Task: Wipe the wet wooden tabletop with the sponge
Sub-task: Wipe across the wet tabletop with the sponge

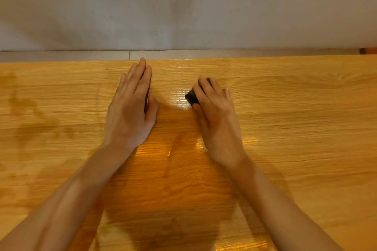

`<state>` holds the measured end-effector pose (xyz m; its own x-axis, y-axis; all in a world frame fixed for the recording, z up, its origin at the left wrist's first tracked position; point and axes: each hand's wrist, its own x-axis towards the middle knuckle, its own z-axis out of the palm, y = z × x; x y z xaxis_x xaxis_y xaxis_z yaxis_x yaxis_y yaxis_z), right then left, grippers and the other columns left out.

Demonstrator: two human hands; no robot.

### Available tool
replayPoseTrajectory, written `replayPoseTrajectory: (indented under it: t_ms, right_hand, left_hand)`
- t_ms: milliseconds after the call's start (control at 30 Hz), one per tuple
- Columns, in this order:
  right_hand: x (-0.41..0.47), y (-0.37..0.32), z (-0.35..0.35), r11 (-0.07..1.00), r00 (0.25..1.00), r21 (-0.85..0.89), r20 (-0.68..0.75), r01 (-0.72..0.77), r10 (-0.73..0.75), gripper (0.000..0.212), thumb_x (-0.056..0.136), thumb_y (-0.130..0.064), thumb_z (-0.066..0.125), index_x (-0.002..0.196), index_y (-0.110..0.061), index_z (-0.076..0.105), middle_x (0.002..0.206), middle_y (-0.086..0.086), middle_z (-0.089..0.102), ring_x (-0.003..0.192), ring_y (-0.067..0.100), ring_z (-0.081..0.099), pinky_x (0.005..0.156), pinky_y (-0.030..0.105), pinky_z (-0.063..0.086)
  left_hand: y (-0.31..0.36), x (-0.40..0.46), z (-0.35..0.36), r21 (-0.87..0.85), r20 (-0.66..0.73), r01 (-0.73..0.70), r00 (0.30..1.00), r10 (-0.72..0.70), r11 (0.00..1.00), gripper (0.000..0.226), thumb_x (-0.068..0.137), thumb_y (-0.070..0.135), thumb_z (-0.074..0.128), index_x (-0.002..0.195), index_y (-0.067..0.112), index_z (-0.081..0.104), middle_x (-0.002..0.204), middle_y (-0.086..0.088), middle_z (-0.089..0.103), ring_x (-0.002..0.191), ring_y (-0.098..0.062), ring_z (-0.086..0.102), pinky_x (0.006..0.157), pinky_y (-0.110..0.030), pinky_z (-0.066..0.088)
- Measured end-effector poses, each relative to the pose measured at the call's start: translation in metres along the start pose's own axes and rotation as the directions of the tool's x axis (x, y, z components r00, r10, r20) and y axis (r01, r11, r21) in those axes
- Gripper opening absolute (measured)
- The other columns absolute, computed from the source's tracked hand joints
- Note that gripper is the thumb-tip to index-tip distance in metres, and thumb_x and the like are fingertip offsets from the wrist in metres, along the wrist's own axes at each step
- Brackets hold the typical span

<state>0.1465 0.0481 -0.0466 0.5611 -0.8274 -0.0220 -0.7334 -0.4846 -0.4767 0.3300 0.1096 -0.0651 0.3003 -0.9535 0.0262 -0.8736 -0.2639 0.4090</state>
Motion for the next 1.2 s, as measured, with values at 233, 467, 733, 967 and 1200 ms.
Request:
replayPoseTrajectory:
  t_ms: [233,467,733,967,1200]
  right_hand:
    - [0.071,0.023,-0.020,0.993,0.993,-0.046,0.064,0.105,-0.102,0.040,0.102,-0.023,0.040,0.139,-0.011,0.047,0.146,0.008,0.046,0.139,0.024,0.036,0.120,0.033,0.015]
    - [0.052,0.120,-0.088,0.948,0.956,-0.165,-0.158,-0.274,0.248,0.032,0.103,-0.017,0.034,0.124,-0.003,0.054,0.124,0.020,0.057,0.117,0.035,0.049,0.111,0.047,0.030]
    - [0.115,0.003,-0.009,0.965,0.998,-0.259,-0.059,-0.030,0.015,0.040,0.102,-0.033,0.032,0.088,-0.011,0.063,0.093,0.011,0.068,0.093,0.035,0.058,0.075,0.038,0.037]
    - [0.097,0.093,-0.078,0.939,0.976,-0.266,-0.050,-0.217,0.211,0.045,0.101,-0.038,0.034,0.090,-0.006,0.064,0.102,0.028,0.066,0.095,0.044,0.058,0.073,0.042,0.042]
    - [0.111,0.041,-0.037,0.925,0.975,-0.312,-0.128,-0.216,0.184,0.040,0.101,-0.028,0.034,0.095,-0.005,0.066,0.100,0.025,0.067,0.096,0.040,0.058,0.073,0.040,0.042]
  left_hand:
    - [-0.002,-0.001,0.002,0.015,0.002,-0.004,1.000,0.004,1.000,0.055,0.107,0.024,0.036,0.158,0.008,0.025,0.168,-0.005,0.019,0.156,-0.017,0.013,0.127,-0.029,0.007]
    - [-0.001,0.001,0.000,0.028,0.008,-0.011,1.000,0.011,1.000,0.054,0.106,0.020,0.038,0.157,0.005,0.028,0.166,-0.009,0.021,0.155,-0.023,0.018,0.126,-0.034,0.012]
    - [0.002,0.001,-0.001,0.025,0.005,-0.004,1.000,0.004,1.000,0.052,0.107,0.019,0.035,0.156,0.004,0.029,0.166,-0.009,0.022,0.155,-0.024,0.019,0.126,-0.033,0.011]
    - [0.001,0.001,-0.001,-0.003,0.001,-0.027,1.000,0.027,1.000,0.053,0.106,0.022,0.032,0.155,0.003,0.030,0.166,-0.011,0.023,0.154,-0.026,0.020,0.126,-0.037,0.015]
    - [-0.001,0.002,-0.001,0.013,0.004,-0.034,0.999,0.034,0.999,0.054,0.106,0.025,0.027,0.155,0.003,0.030,0.166,-0.012,0.023,0.154,-0.026,0.020,0.126,-0.035,0.011]
